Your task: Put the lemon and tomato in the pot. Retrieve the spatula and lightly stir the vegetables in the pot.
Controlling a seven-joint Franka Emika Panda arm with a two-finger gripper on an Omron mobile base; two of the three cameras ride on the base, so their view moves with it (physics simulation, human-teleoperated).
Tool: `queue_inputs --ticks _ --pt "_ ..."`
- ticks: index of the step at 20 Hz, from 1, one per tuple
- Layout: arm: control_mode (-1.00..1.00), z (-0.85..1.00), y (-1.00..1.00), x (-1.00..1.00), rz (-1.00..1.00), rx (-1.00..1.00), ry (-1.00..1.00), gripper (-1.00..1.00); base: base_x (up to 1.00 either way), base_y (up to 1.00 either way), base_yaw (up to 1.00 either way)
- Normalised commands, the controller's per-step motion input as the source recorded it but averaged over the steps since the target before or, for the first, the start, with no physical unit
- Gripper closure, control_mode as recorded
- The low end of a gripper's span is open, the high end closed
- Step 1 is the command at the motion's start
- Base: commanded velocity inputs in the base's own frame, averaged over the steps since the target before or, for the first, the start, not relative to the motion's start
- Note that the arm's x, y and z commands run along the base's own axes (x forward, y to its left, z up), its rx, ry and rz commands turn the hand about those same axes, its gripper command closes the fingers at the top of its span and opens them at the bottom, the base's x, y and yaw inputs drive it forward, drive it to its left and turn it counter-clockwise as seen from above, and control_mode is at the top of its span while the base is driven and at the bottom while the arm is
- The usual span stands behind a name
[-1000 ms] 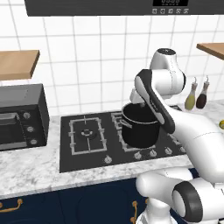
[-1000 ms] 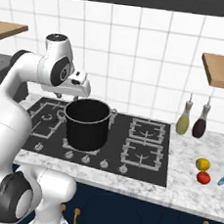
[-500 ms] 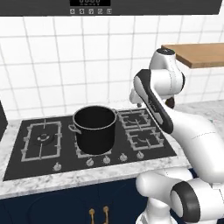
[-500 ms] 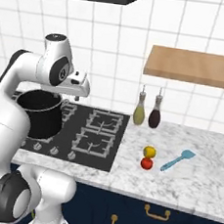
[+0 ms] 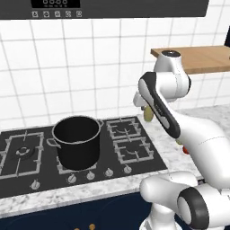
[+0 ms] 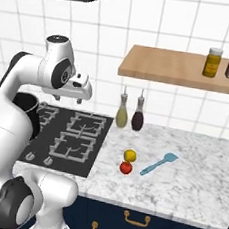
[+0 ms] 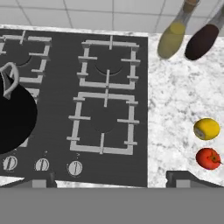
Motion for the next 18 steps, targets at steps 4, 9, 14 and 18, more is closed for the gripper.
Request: queue_inputs --ticks 4,9,14,18 --pt "-1.0 0.0 -0.02 0.09 -0.09 0.01 0.01 -1.0 0.16 0.0 -0.05" --pt "-1.0 -0.26 -0.56 0.0 -0.07 0.0 0.04 -1.0 0.0 0.0 0.0" --pt "-1.0 -0.59 -0.89 0.0 -0.05 0.0 0.09 -1.0 0.0 0.0 0.0" --pt "-1.0 -0.66 -0.95 0.0 -0.05 0.0 0.07 -1.0 0.0 0.0 0.0"
